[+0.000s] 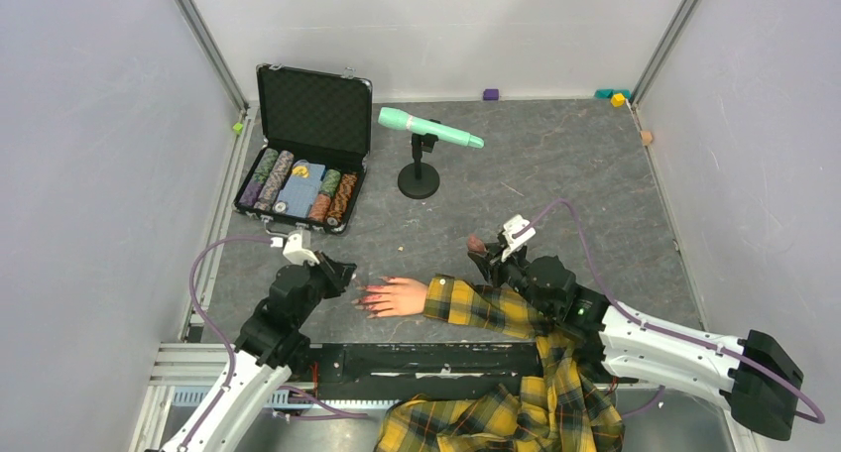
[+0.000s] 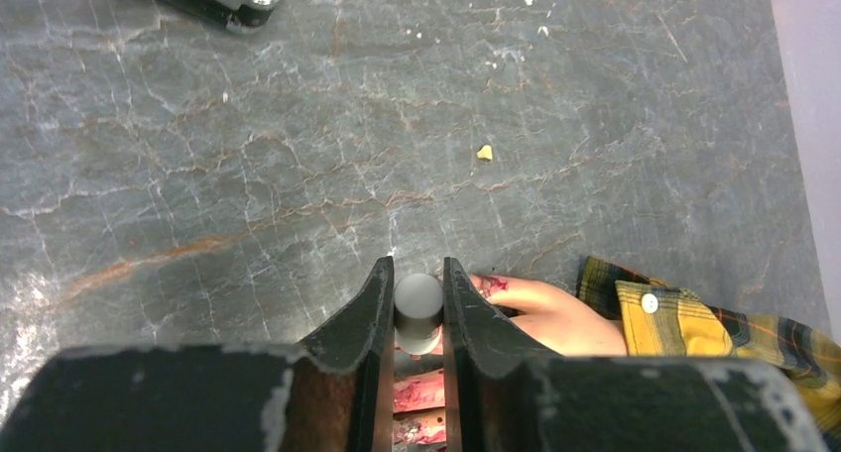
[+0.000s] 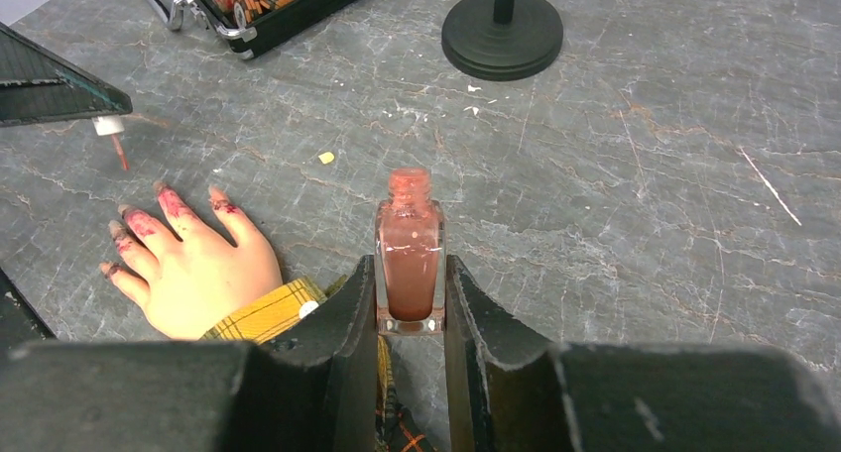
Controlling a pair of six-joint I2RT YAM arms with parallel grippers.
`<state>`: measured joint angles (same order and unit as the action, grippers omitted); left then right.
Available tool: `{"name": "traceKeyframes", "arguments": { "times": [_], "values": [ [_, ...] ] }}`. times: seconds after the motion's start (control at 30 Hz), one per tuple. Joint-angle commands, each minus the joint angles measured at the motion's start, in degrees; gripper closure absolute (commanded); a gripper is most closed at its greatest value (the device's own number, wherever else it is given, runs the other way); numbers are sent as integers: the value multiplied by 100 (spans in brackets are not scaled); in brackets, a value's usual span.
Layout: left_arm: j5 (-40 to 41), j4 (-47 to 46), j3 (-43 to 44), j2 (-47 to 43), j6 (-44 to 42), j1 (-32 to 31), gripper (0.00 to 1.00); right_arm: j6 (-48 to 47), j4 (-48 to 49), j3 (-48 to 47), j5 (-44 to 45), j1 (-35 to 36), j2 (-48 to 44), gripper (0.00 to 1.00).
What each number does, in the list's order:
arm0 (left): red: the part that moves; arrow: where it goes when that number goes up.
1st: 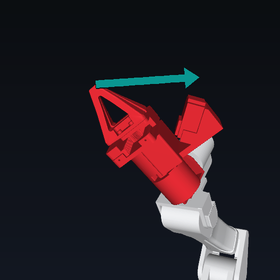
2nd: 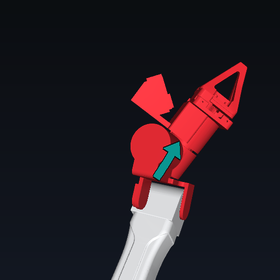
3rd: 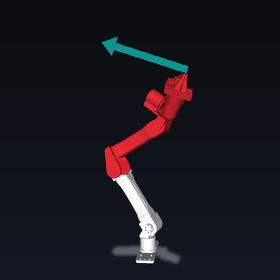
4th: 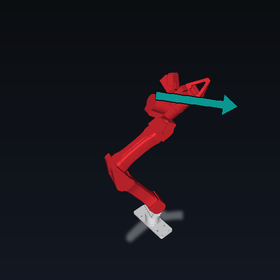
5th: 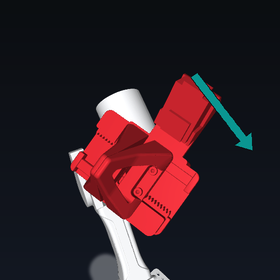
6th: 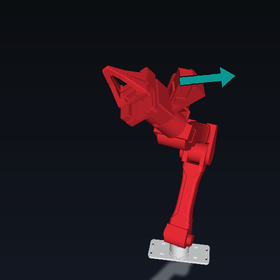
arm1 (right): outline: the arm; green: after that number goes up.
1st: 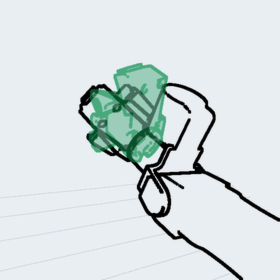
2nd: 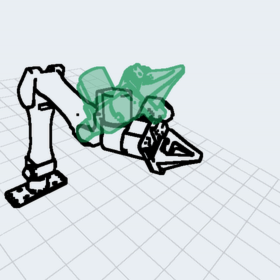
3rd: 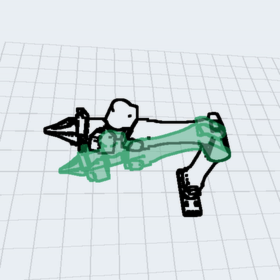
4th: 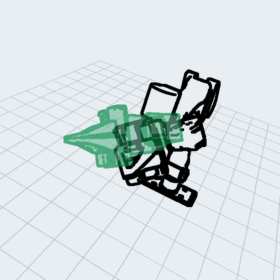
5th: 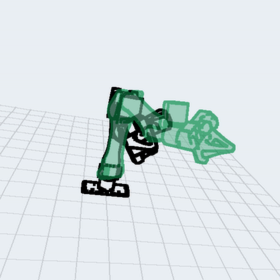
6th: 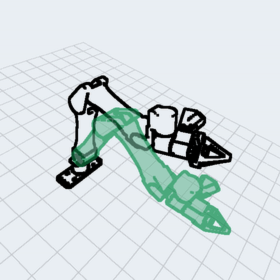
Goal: Paint the nails
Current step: Paint the nail polish on the nail.
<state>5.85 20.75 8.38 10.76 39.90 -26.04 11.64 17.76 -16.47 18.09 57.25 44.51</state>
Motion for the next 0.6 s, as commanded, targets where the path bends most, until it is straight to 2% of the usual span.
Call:
{"name": "traceKeyframes", "arguments": {
  "times": [0.0, 0.57],
  "values": [
    [-5, -91, -207, -61, 431, 29, 98, 73, 407, 44, 33, 5, -76, 100],
    [272, -291, -456, -431, 510, 29, 98, 111, 557, 90, -25, 6, 16, 100]
  ]
}}
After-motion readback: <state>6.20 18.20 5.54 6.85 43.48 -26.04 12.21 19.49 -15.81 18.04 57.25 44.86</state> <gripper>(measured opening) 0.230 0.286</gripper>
